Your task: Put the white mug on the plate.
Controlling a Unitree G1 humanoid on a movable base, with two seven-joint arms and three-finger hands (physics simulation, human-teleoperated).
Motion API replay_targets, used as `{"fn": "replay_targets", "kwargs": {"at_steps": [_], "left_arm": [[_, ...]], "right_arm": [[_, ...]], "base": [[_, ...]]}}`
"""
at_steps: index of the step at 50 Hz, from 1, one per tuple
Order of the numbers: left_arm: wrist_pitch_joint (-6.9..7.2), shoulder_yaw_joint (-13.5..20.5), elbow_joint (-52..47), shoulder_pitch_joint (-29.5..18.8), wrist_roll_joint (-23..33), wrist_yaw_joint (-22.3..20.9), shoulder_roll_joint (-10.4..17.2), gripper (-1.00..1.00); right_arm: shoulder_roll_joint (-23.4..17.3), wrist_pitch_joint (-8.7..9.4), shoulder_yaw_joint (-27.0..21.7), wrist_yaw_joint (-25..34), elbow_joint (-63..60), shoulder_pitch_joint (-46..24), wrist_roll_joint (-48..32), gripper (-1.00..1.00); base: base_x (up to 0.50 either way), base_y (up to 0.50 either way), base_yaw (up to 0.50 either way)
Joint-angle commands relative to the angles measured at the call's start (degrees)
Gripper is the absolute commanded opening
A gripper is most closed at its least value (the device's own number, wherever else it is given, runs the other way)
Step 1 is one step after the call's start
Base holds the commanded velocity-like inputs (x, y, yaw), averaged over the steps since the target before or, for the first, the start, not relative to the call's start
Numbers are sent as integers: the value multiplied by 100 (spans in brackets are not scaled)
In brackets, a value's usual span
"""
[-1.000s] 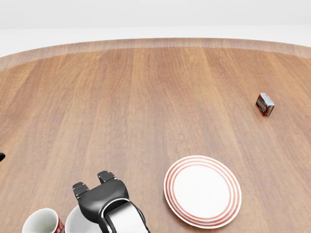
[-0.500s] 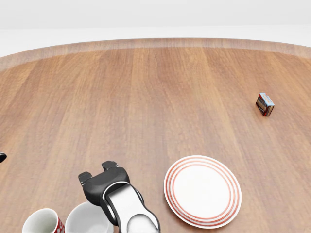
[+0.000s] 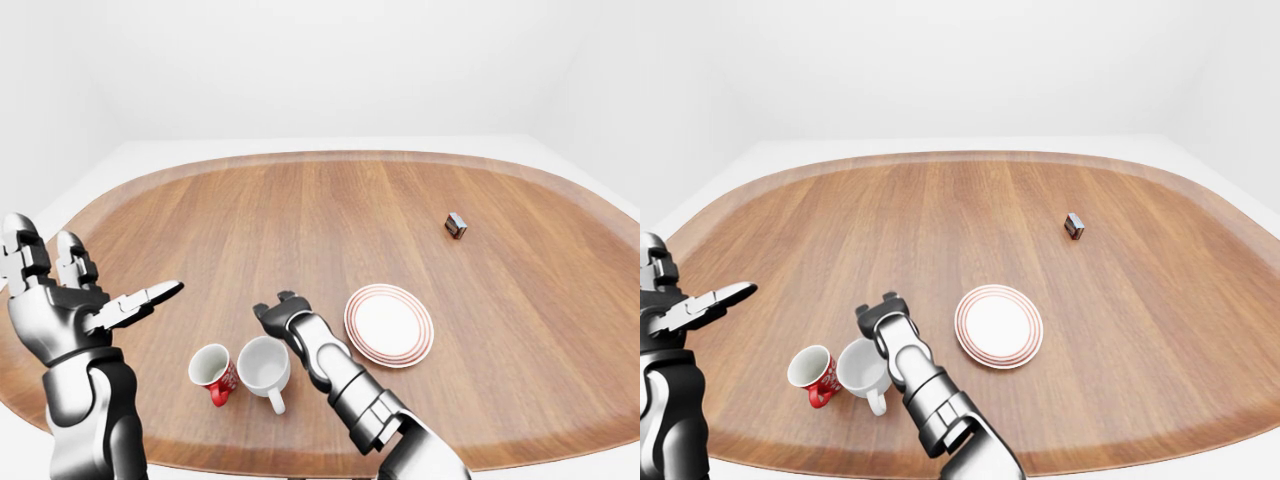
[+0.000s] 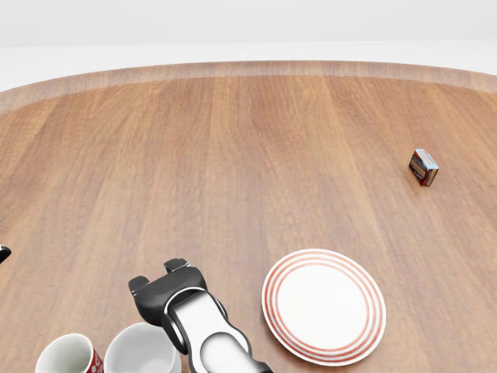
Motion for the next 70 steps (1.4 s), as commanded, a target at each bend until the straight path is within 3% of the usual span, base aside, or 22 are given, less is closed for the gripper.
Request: {"fn": "replay_targets", "kwargs": {"at_steps": [1,21,38,70], "left_arm": [[0,48,-17,5,-89,2,16,100],[0,82,-58,0,-152,23,36,100],[0,70,-18,-3,-146,29,31,100],[0,60,77,0,-160,16,33,100]], "right_arm": [[0,0,71,-206,289,40,124,100],[0,0,109,-527,342,102,653,100],[0,0,468,-557,55,563,681,100],[0,0,-8,-1575,1340,-149,1373,100]], "base": [[0,0,0],[0,0,0],[0,0,0],[0,0,0]]}}
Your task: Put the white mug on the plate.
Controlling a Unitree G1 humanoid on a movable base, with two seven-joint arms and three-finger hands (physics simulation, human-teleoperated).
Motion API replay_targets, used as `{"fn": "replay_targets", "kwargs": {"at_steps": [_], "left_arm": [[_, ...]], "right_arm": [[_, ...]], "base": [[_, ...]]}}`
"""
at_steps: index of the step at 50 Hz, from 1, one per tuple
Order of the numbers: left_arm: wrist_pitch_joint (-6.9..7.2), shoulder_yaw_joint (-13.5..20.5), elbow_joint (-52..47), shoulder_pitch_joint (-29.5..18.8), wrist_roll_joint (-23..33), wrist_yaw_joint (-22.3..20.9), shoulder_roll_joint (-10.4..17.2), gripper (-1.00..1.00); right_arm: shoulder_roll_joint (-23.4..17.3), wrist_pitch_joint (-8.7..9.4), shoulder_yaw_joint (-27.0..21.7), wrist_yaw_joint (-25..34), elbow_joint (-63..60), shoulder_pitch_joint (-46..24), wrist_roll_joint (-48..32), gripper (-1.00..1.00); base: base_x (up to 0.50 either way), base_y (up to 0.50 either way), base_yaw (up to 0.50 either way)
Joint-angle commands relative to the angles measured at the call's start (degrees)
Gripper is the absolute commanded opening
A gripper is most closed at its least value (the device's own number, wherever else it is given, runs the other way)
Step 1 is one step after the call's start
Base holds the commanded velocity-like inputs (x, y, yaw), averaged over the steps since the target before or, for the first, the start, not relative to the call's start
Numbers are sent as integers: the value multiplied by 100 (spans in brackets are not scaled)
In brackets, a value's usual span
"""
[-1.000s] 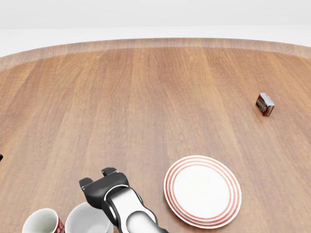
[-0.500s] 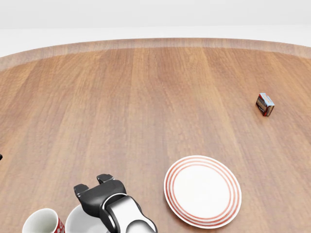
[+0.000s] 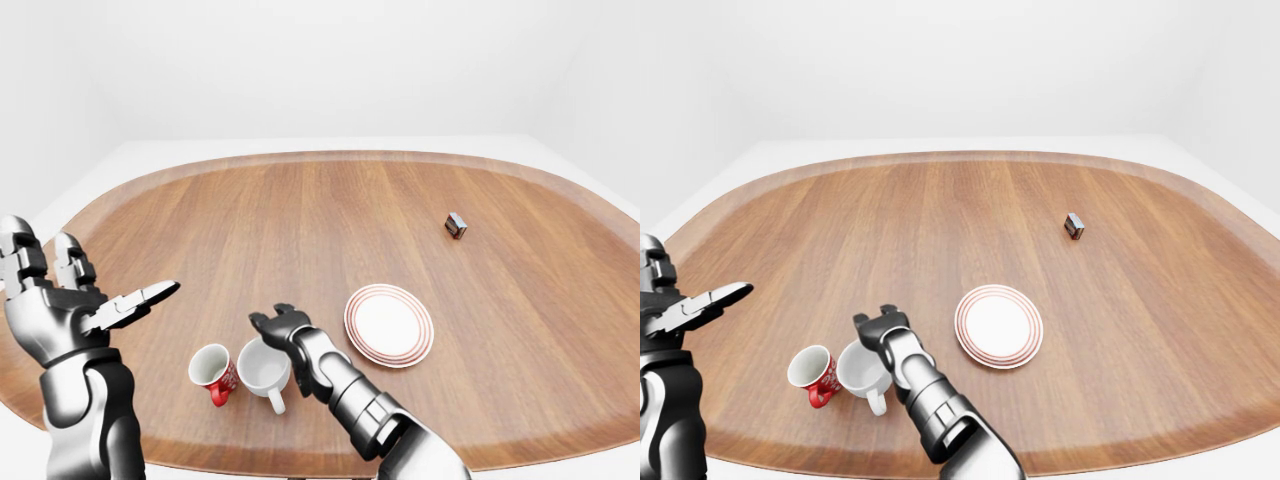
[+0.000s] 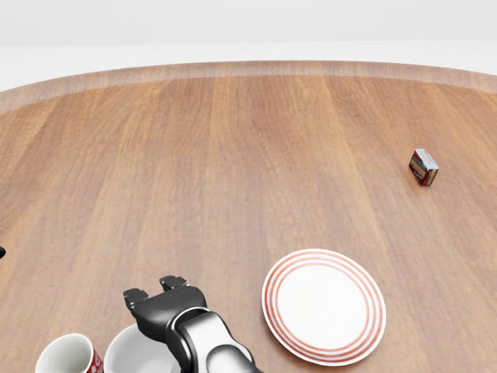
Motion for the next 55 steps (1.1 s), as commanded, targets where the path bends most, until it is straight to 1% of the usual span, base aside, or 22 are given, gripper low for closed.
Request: {"fn": "replay_targets", "kwargs": {"at_steps": [1,9,17,22,29,34,37,42,46,49,50,51,53,54,55], "left_arm": [[0,-1,43,-3,-4,-4,2,100],[0,5,39,-2,-14,3,8,100],[0,19,37,-2,-32,14,12,100],[0,33,-1,7,-47,15,13,100],[0,51,-48,16,-70,24,12,100],[0,58,-78,15,-76,30,11,100],[0,53,-86,16,-71,30,8,100],[0,44,-82,7,-62,34,9,100],[0,37,-57,12,-55,24,2,100],[0,31,-56,13,-49,24,0,100],[0,31,-55,15,-47,23,-1,100],[0,30,-51,14,-47,21,-1,100],[0,23,-51,16,-38,20,-3,100],[0,24,-55,21,-38,18,-5,100],[0,25,-55,22,-36,19,-6,100]], "right_arm": [[0,0,-89,-277,334,-152,193,100],[0,0,-137,-386,490,-232,280,100],[0,0,-282,-417,588,-523,464,100],[0,0,-460,-590,847,-878,705,100],[0,0,-536,-762,1071,-1070,903,100],[0,0,-648,-997,1257,-1250,1150,100],[0,0,-766,-1160,1345,-1333,1437,100],[0,0,-977,-1279,1503,-1449,2159,100],[0,0,-1093,-1232,1617,-1498,2732,100],[0,-127,-1187,-1076,1614,-1505,3200,100],[0,-231,-1236,-981,1639,-1497,3381,100],[0,-289,-1267,-892,1656,-1489,3550,100],[0,-333,-1261,-863,1685,-1491,3740,100],[0,-421,-1329,-738,1723,-1483,3930,100],[0,-457,-1326,-741,1750,-1487,4018,100]], "base": [[0,0,0],[0,0,0],[0,0,0],[0,0,0],[0,0,0],[0,0,0],[0,0,0],[0,0,0],[0,0,0],[0,0,0],[0,0,0],[0,0,0],[0,0,0],[0,0,0],[0,0,0]]}}
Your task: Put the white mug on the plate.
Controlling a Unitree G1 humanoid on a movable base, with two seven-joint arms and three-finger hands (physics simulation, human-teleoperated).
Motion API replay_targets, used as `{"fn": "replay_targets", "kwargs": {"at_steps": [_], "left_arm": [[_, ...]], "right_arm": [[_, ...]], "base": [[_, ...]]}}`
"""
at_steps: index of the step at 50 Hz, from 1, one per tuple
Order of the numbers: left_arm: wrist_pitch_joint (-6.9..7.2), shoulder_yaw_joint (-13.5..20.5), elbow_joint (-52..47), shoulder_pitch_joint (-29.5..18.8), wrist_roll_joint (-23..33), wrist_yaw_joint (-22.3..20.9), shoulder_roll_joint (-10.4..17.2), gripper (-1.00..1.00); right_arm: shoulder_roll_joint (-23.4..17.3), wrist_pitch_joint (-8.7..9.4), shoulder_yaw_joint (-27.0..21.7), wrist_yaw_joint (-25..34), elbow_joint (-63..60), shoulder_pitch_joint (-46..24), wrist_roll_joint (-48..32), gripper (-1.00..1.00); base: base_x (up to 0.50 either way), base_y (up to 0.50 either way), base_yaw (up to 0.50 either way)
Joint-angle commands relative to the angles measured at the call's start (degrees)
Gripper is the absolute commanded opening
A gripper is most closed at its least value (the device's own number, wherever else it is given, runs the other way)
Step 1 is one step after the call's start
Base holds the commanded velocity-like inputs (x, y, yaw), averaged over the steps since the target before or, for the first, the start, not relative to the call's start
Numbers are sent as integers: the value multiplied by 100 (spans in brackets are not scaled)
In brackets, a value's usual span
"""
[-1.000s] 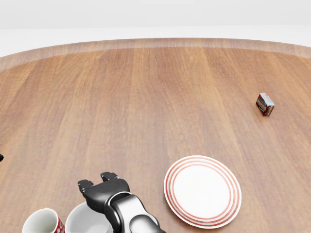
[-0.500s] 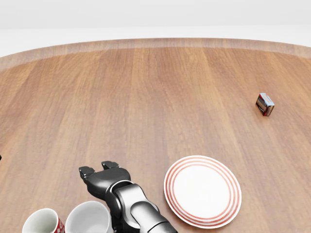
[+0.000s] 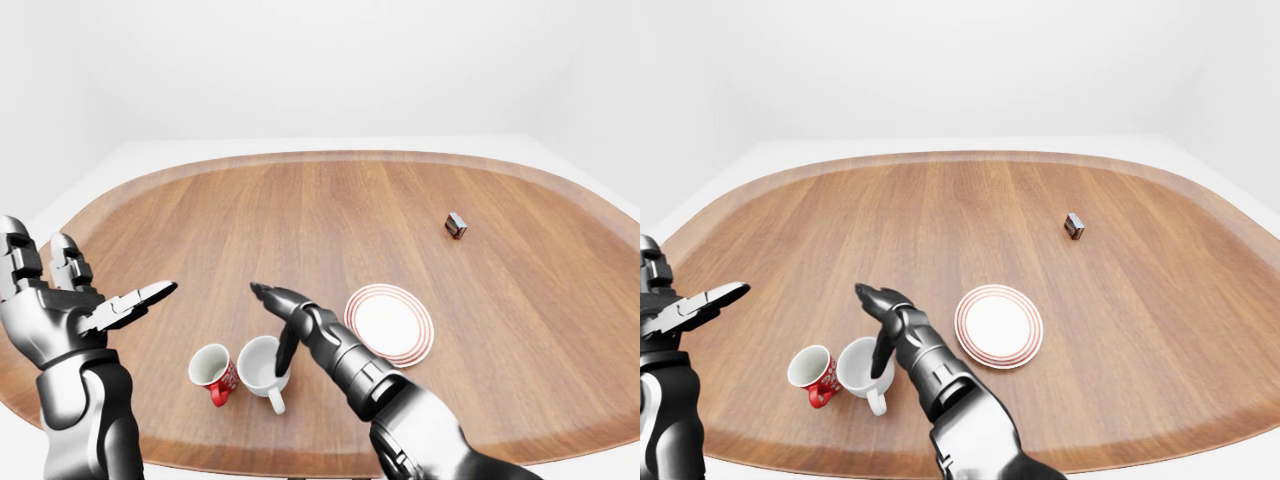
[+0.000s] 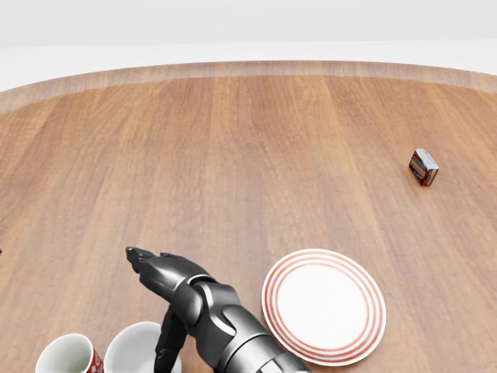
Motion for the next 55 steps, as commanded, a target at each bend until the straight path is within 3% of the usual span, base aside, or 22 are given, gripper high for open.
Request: {"fn": "replay_targets", "kwargs": {"at_steps": [1,11,27,55], "left_arm": [[0,-13,2,8,18,-6,-9,100],[0,-23,-10,10,38,-7,-16,100],[0,-25,11,8,34,-15,-14,100],[0,-35,-10,22,58,-16,-33,100]], "right_arm": [[0,-359,-317,337,272,-97,1462,100],[0,-621,-406,546,558,-39,2050,100],[0,-694,-556,166,864,-146,2040,100],[0,-539,-703,112,1097,193,1831,100]], "base": [[0,0,0],[0,0,0],[0,0,0],[0,0,0]]}}
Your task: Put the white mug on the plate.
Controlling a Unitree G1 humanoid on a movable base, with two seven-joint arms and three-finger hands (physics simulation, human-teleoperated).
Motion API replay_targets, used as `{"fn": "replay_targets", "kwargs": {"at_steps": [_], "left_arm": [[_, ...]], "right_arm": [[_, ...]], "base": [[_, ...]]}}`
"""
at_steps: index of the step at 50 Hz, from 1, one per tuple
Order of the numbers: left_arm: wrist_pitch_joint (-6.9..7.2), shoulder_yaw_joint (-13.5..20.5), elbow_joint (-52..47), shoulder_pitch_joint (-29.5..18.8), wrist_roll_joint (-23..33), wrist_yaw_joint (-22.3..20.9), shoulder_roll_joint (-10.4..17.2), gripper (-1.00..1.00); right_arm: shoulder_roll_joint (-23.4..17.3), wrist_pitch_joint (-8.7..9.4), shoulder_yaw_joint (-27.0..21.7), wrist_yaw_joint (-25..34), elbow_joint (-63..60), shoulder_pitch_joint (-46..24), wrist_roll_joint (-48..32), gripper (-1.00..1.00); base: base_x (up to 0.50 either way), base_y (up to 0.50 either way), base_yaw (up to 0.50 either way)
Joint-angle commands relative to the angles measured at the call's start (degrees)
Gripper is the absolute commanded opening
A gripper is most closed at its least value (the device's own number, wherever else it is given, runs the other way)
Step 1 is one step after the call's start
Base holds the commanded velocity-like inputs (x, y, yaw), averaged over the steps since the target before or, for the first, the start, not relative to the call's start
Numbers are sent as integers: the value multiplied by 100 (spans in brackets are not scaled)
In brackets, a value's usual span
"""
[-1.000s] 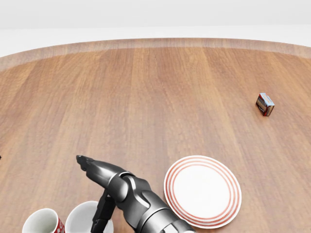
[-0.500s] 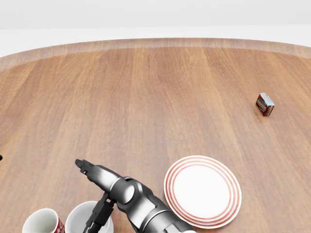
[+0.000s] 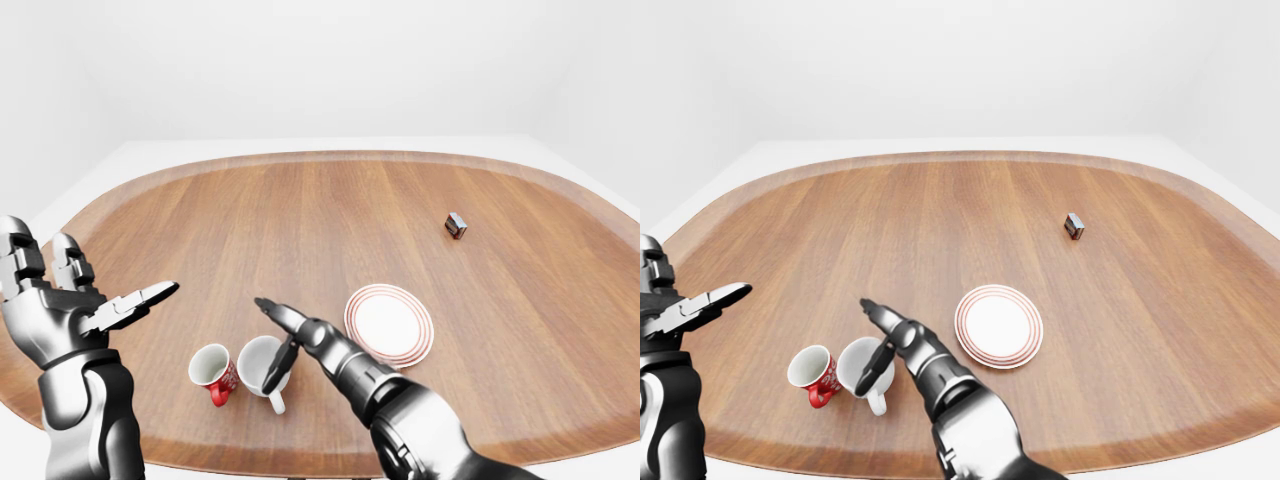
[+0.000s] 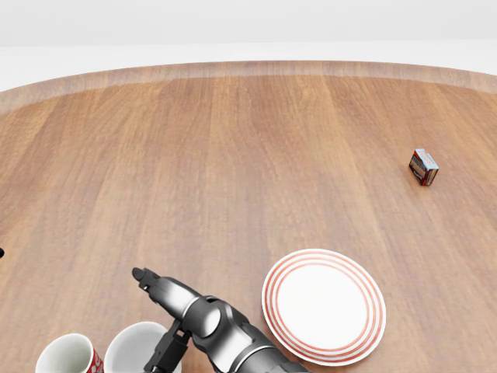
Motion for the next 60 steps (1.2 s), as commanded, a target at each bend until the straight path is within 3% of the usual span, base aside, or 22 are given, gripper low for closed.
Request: {"fn": "replay_targets", "kwargs": {"at_steps": [1,11,23,29,40,41,42,43,44,60], "left_arm": [[0,-6,-6,13,10,-4,-12,100],[0,6,6,12,5,-10,-8,100],[0,-2,4,11,11,-15,-6,100],[0,-2,-7,11,10,-14,-7,100],[0,-2,-29,15,14,-14,-12,100],[0,0,-28,14,9,-15,-13,100],[0,1,-27,12,10,-12,-11,100],[0,1,-26,12,10,-12,-11,100],[0,-6,-33,14,17,-11,-14,100],[0,-15,-29,8,20,-6,-16,100]], "right_arm": [[0,59,-45,-4,94,182,-88,100],[0,163,-60,-2,148,337,-204,100],[0,529,-108,-152,201,441,-293,100],[0,627,-96,-164,214,466,-374,100],[0,626,-128,-157,225,499,-416,100],[0,605,-133,-154,225,504,-412,91],[0,598,-146,-159,224,498,-399,-25],[0,598,-147,-160,225,497,-398,-25],[0,579,-156,-142,227,501,-386,-100],[0,441,-120,-331,217,508,-438,-100]], "base": [[0,0,0],[0,0,0],[0,0,0],[0,0,0],[0,0,0],[0,0,0],[0,0,0],[0,0,0],[0,0,0],[0,0,0]]}}
